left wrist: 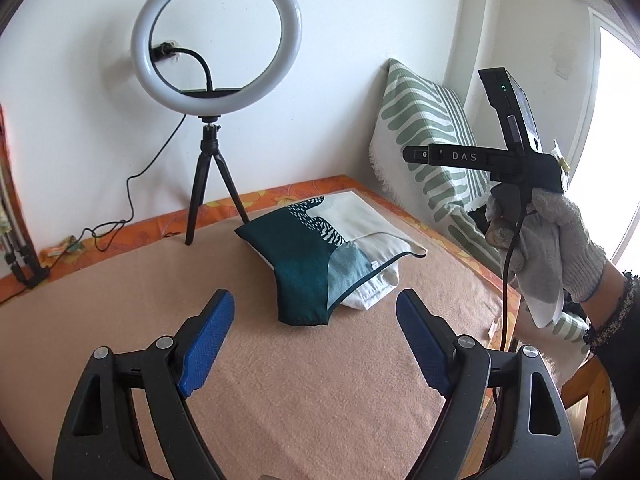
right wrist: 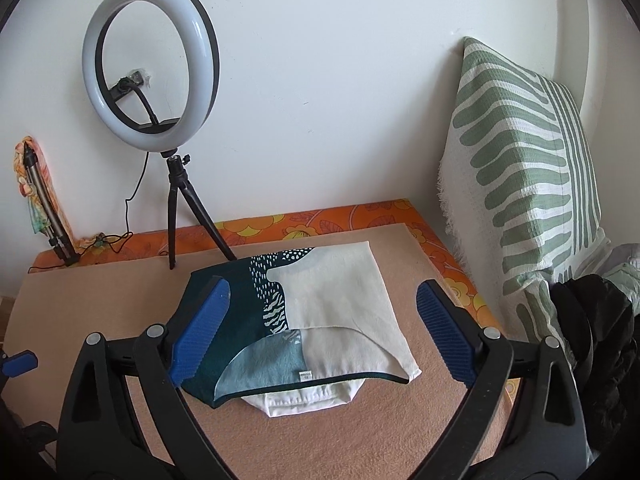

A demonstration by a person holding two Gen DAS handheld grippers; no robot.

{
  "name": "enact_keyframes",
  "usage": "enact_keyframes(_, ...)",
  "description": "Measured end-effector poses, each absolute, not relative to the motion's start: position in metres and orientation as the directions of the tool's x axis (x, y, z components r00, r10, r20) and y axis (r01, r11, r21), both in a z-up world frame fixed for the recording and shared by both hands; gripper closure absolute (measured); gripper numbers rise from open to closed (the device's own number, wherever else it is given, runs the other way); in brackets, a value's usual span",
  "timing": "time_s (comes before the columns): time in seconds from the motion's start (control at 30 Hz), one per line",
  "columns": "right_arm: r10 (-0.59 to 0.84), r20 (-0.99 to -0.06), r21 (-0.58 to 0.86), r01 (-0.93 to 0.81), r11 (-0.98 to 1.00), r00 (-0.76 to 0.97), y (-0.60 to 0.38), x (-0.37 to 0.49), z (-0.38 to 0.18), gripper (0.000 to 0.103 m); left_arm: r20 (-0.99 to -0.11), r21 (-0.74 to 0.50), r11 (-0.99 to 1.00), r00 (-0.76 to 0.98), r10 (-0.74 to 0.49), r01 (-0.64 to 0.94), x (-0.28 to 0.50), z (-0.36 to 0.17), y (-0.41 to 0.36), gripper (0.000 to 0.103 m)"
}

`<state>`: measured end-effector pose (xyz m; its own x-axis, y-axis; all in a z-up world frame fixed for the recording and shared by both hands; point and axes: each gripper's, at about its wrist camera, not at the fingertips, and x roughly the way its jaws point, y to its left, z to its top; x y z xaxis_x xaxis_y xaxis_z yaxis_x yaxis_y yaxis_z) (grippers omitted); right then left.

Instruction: Fold small clothes

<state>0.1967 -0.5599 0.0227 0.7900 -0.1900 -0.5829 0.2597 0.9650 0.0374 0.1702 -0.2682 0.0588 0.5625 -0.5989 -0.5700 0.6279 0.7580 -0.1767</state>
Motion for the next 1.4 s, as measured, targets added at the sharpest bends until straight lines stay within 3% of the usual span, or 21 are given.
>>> enact_keyframes(0.7,-0.216,-0.52,0.047,0.28,0.959,0.827,-0.433,0.062,0.014,0.0,-0.522,-0.097,0.785,0.64,-0.564,0.612,0.067,0.076,-0.18,0.019)
enact_keyframes(0.77,-0.21,-0.523,0.062,0.282,0.957,0.826,-0.425,0.054,0.008,0.0,-0.519,-0.08,0.786,0.648,-0.558,0.613,0.06,0.073,-0.174,0.017)
enact_keyframes(0.87,-0.23,-0.515,0.067,0.306,0.95,0.826,-0.413,0.042,-0.001,0.0,-0.511,-0.061,0.797,0.667,-0.542,0.601,0.052,0.067,-0.166,0.0)
enact_keyframes(1.4,-0.265,-0.469,0.044,0.323,0.945,0.842,-0.377,0.034,-0.033,0.0,-0.573,-0.124,0.841,0.654,-0.494,0.527,0.07,0.025,-0.141,0.0)
